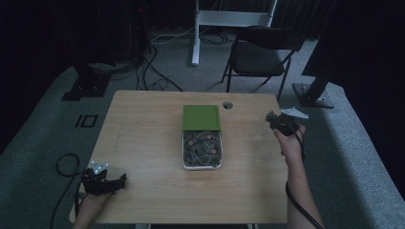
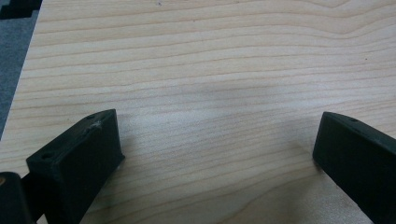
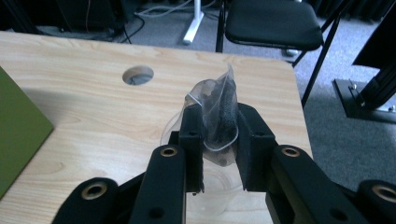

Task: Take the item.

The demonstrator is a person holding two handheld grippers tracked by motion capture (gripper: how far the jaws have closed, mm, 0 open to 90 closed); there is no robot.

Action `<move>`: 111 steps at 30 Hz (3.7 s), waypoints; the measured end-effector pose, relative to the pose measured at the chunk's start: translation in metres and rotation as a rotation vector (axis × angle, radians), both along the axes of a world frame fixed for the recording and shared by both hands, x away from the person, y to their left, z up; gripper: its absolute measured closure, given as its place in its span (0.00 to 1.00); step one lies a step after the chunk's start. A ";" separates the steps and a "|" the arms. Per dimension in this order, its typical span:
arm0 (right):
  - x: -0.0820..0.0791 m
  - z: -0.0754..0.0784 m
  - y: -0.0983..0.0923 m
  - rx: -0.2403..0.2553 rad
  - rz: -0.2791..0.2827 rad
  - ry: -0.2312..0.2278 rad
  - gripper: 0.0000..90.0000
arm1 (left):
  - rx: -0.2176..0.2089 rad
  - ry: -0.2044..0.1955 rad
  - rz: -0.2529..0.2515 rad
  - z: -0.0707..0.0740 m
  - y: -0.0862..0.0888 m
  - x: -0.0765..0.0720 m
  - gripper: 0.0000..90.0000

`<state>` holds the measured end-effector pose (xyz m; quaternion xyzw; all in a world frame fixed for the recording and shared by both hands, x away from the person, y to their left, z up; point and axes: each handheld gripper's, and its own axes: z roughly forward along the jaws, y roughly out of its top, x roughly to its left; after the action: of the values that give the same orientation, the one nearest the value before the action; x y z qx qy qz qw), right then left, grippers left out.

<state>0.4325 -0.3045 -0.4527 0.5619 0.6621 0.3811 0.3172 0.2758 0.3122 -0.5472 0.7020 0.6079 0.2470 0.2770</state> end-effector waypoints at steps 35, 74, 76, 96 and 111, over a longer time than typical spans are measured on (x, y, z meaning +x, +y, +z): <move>-0.023 0.012 -0.001 0.012 0.039 -0.030 0.59 | 0.000 0.000 0.000 0.000 0.000 0.000 0.02; -0.091 -0.039 -0.003 0.005 0.077 -0.017 0.45 | 0.000 0.000 0.000 0.000 0.000 0.000 0.02; -0.093 -0.045 -0.002 0.010 0.078 -0.006 0.44 | 0.000 0.000 0.000 0.000 0.000 0.000 0.02; -0.118 -0.079 -0.005 -0.035 0.112 0.085 0.21 | 0.002 0.000 -0.001 0.000 0.000 0.000 0.02; -0.144 -0.097 -0.005 -0.081 0.166 0.172 0.15 | 0.002 0.000 -0.001 0.000 0.000 0.000 0.02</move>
<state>0.2881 -0.3091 -0.5495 0.5224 0.7460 0.3296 0.2490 0.2758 0.3123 -0.5472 0.7024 0.6074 0.2474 0.2765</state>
